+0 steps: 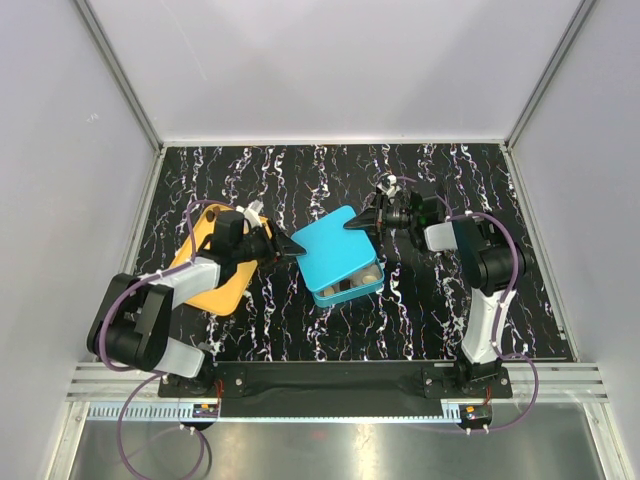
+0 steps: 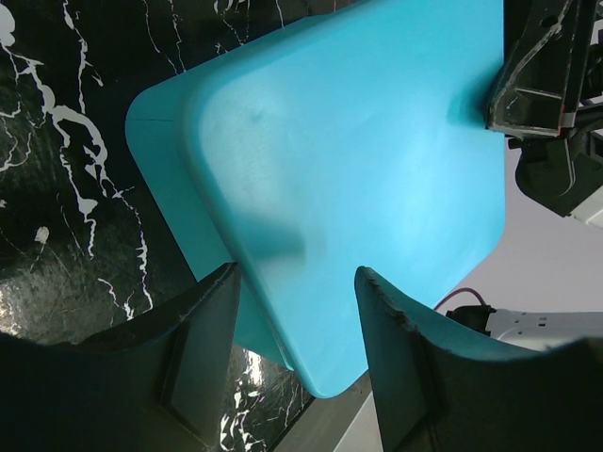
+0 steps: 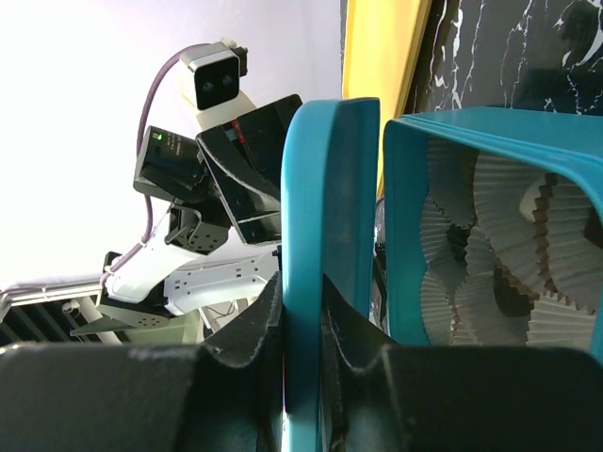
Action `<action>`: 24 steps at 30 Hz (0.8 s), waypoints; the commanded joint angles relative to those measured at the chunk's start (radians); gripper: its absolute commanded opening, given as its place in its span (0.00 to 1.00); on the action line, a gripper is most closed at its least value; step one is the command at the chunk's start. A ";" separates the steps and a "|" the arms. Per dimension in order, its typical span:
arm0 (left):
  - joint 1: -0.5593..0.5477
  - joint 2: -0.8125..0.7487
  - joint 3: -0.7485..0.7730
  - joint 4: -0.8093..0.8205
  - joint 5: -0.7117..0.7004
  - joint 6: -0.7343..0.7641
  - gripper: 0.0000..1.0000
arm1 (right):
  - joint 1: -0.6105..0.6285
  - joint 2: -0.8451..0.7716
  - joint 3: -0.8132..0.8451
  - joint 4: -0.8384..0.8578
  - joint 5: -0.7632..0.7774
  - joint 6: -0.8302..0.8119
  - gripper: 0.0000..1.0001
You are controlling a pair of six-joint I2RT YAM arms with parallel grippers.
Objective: Pack the chocolate
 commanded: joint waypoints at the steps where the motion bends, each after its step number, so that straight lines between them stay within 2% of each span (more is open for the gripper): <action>1: -0.006 0.008 0.019 0.072 -0.007 -0.001 0.56 | 0.005 0.010 -0.002 0.082 -0.012 0.013 0.03; 15: -0.014 0.032 0.018 0.059 -0.014 0.005 0.54 | 0.003 0.031 -0.030 0.080 -0.035 -0.015 0.07; 24: -0.023 0.051 0.027 0.049 -0.017 0.011 0.54 | 0.003 0.016 -0.038 -0.007 -0.036 -0.096 0.12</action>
